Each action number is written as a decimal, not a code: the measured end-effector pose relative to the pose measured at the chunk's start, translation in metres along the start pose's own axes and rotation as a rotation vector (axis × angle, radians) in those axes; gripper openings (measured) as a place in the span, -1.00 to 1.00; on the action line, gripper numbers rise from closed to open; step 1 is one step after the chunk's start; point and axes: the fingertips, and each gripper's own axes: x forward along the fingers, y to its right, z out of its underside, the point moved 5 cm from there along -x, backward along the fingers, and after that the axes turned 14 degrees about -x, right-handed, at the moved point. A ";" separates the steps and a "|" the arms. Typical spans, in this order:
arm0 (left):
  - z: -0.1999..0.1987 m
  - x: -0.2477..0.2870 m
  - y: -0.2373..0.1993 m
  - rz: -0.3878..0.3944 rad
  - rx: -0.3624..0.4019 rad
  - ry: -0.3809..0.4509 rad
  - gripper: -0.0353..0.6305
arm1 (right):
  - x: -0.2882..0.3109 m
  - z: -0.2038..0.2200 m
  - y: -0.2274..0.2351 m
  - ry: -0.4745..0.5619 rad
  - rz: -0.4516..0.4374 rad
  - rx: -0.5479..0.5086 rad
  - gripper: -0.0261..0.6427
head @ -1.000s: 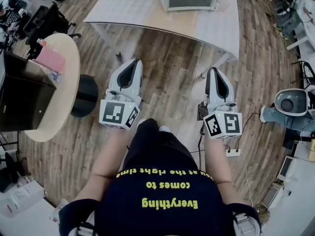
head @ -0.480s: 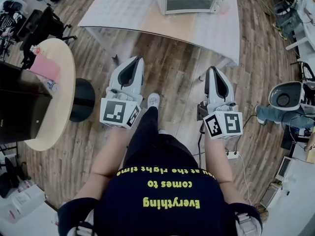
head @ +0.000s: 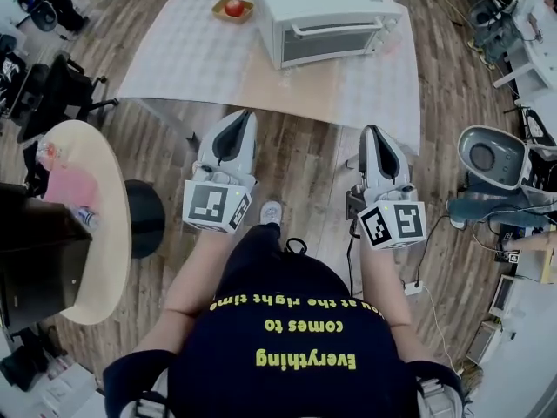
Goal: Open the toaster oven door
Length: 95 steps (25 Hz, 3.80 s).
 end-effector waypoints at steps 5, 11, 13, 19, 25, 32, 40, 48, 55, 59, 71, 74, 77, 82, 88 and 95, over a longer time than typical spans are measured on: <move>-0.014 0.052 -0.039 0.039 0.005 -0.001 -0.90 | 0.063 0.003 0.006 -0.004 0.015 0.001 -0.89; -0.016 0.092 -0.074 0.043 -0.011 -0.009 -0.90 | 0.111 0.010 0.013 -0.020 0.017 0.004 -0.89; -0.012 0.103 -0.080 0.041 -0.018 -0.020 -0.90 | 0.121 0.013 0.019 -0.027 0.020 0.007 -0.89; -0.006 0.137 -0.095 0.012 -0.025 -0.026 -0.90 | 0.159 0.021 0.043 -0.027 -0.006 0.014 -0.89; -0.004 0.178 -0.105 -0.058 -0.020 -0.013 -0.90 | 0.206 0.025 0.075 -0.008 -0.079 0.012 -0.89; -0.003 0.239 -0.108 -0.116 -0.003 -0.001 -0.90 | 0.255 0.030 0.133 -0.004 -0.129 0.008 -0.89; 0.004 0.275 -0.114 -0.189 -0.004 0.006 -0.90 | 0.294 0.043 0.162 -0.014 -0.209 0.015 -0.89; 0.002 0.299 -0.135 -0.201 0.007 0.018 -0.90 | 0.313 0.060 0.166 -0.075 -0.205 0.006 -0.89; 0.000 0.323 -0.155 -0.111 -0.004 -0.024 -0.90 | 0.319 0.077 0.175 -0.171 -0.091 0.010 -0.89; 0.004 0.325 -0.169 -0.100 -0.022 -0.046 -0.90 | 0.324 0.080 0.178 -0.194 -0.032 0.000 -0.89; 0.013 0.326 -0.186 -0.068 -0.045 -0.076 -0.90 | 0.322 0.106 0.173 -0.325 0.011 -0.029 -0.67; 0.015 0.325 -0.186 -0.061 -0.051 -0.078 -0.90 | 0.319 0.110 0.175 -0.358 0.019 -0.056 -0.63; 0.016 0.324 -0.185 -0.057 -0.056 -0.079 -0.90 | 0.317 0.115 0.179 -0.394 0.041 -0.074 -0.55; 0.019 0.322 -0.180 -0.056 -0.059 -0.083 -0.90 | 0.317 0.124 0.181 -0.439 0.049 -0.082 -0.46; 0.020 0.317 -0.173 -0.061 -0.059 -0.072 -0.90 | 0.321 0.133 0.181 -0.467 0.045 -0.122 -0.38; 0.018 0.312 -0.171 -0.070 -0.051 -0.059 -0.90 | 0.319 0.134 0.183 -0.491 0.042 -0.195 -0.30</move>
